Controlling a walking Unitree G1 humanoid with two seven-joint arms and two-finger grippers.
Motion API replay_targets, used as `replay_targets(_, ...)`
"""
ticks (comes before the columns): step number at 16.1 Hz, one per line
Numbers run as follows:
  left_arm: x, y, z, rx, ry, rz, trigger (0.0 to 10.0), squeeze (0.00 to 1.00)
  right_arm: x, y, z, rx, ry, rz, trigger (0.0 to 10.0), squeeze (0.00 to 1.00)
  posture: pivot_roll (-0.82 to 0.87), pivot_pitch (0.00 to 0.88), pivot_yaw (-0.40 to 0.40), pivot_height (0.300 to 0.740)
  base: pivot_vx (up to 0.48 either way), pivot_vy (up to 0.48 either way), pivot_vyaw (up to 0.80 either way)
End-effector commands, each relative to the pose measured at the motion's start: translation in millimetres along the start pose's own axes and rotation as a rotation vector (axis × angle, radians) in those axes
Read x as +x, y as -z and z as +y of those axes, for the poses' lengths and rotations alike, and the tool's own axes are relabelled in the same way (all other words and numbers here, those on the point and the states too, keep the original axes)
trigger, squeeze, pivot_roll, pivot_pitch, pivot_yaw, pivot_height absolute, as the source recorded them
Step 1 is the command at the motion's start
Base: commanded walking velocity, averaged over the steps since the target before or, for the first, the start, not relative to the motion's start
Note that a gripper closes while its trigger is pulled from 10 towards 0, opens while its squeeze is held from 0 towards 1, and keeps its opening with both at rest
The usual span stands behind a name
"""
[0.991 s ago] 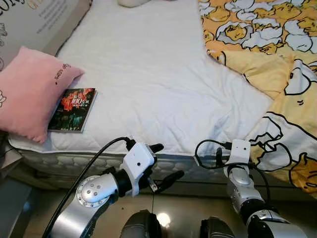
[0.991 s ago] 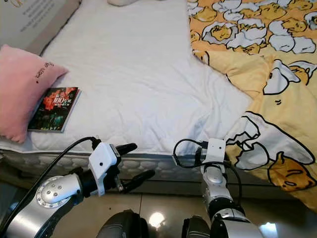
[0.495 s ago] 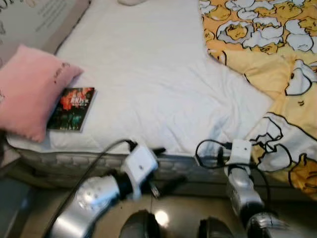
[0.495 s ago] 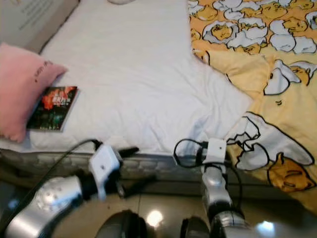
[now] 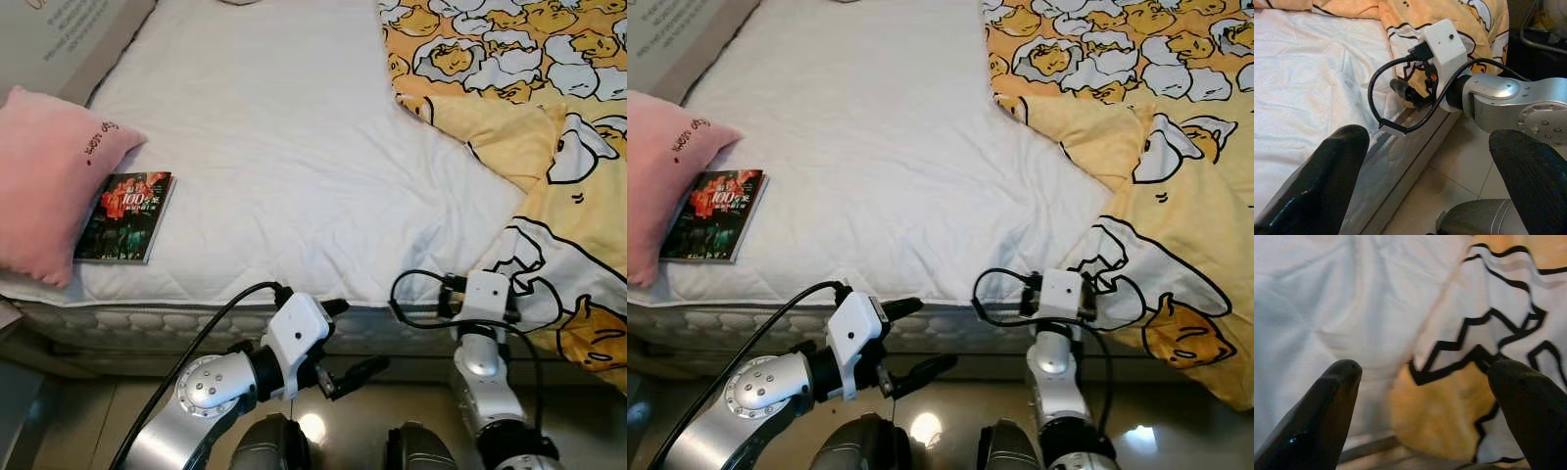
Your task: Clean up the room
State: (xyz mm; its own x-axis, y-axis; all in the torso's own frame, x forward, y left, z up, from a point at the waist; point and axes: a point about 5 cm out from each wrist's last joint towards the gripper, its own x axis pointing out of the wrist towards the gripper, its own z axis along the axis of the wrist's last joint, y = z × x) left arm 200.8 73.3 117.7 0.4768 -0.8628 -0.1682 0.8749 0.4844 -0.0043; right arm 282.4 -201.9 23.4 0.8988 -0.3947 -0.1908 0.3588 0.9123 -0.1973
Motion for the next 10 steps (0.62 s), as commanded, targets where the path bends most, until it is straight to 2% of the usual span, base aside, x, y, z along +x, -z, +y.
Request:
replay_targets(1, -3.5, 3, 1.6, -0.021, -0.012, 0.008, 10.0, 0.0, 1.9, 3, -4.0, 0.002, 0.031, 0.029, 10.0, 0.0, 0.05, 0.138, 0.107, 0.704, 0.0, 0.0, 0.0)
replay_targets(4, -9.2, 3, -4.9, 0.01, 0.022, 0.019, 10.0, 0.0, 13.8, 7, -14.5, -0.024, 0.072, 0.093, 10.0, 0.0, 0.09, 0.15, 0.128, 0.704, 0.0, 0.0, 0.0)
replay_targets(6, -13.8, 1, -3.1, 0.014, 0.014, 0.023, 10.0, 0.0, 18.7, 9, -15.8, -0.038, 0.07, 0.145, 10.0, 0.0, 0.11, 0.155, 0.14, 0.704, 0.0, 0.0, 0.0)
replay_targets(7, -14.4, 1, -2.8, 0.015, 0.011, 0.025, 10.0, 0.0, 18.9, 11, -14.8, -0.037, 0.064, 0.167, 10.0, 0.0, 0.11, 0.156, 0.141, 0.704, 0.0, 0.0, 0.0)
replay_targets(10, -17.7, 0, -5.1, 0.018, 0.007, 0.03, 10.0, 0.0, 17.0, 20, 2.0, 0.037, -0.053, 0.299, 10.0, 0.0, 0.14, 0.164, 0.146, 0.704, 0.0, 0.0, 0.0)
